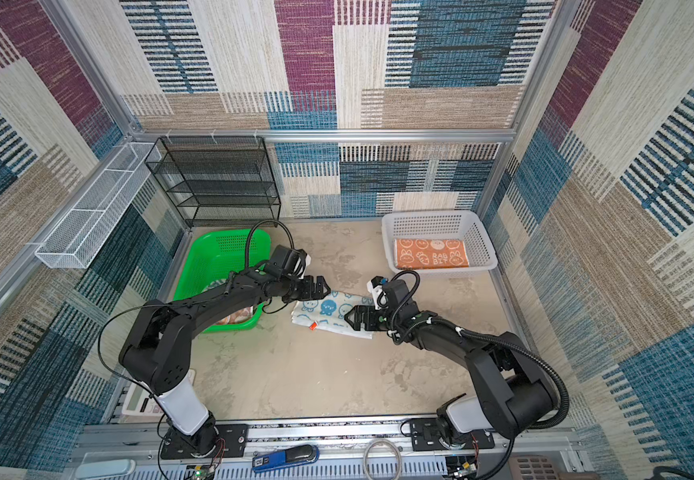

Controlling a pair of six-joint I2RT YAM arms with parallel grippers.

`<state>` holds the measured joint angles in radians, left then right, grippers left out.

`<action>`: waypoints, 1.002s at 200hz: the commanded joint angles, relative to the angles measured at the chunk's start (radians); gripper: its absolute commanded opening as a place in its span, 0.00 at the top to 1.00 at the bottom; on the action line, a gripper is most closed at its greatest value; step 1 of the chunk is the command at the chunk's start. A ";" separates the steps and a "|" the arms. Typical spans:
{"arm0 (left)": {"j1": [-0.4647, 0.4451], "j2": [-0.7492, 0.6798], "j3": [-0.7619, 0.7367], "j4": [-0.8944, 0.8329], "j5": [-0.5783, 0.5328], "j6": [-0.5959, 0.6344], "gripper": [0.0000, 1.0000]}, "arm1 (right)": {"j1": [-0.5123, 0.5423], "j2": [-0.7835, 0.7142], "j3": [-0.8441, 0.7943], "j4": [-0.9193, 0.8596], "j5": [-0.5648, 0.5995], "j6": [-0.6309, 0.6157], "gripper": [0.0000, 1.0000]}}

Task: Fold and stack the towels

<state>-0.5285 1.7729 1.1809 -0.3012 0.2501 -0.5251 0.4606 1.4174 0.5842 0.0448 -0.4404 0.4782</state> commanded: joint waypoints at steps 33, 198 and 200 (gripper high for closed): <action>-0.004 -0.001 -0.153 0.094 0.023 -0.072 0.01 | 0.004 0.043 -0.104 0.137 -0.050 0.060 0.01; -0.114 0.117 0.087 -0.008 0.032 -0.063 0.01 | -0.120 0.039 -0.017 -0.084 0.041 -0.005 0.08; -0.115 0.121 0.084 -0.006 0.033 -0.065 0.01 | -0.120 0.041 -0.019 -0.078 0.038 -0.003 0.08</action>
<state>-0.6388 1.8561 1.2697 -0.3046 0.2684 -0.5690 0.3405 1.4166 0.5804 -0.0891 -0.3641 0.4477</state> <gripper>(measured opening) 0.985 0.944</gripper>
